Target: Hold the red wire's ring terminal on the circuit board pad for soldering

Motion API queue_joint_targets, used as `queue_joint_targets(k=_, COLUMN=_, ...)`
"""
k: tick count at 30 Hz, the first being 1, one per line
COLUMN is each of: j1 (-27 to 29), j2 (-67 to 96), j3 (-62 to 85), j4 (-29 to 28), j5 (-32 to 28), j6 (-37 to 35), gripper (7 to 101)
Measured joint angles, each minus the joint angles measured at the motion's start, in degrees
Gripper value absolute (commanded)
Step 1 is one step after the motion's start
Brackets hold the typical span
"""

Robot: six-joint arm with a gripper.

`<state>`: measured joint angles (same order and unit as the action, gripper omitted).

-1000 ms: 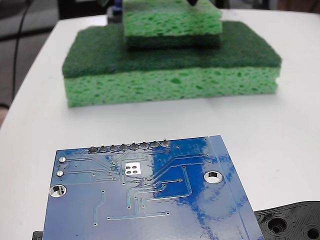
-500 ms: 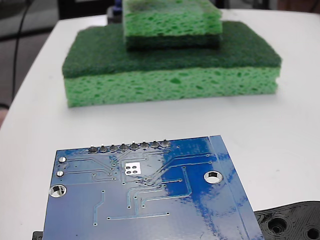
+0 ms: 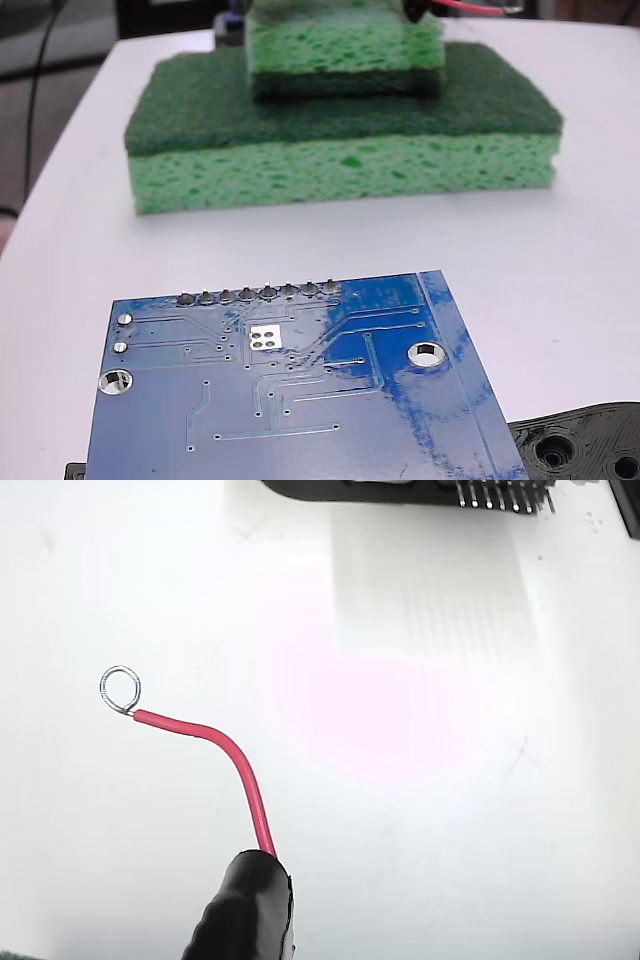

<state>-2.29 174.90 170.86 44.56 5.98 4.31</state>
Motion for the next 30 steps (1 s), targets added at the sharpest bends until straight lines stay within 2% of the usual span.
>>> queue_joint_targets(k=30, j1=0.4, j2=0.0, j3=1.0, j4=-0.2, j5=0.4, j6=1.1, gripper=100.3)
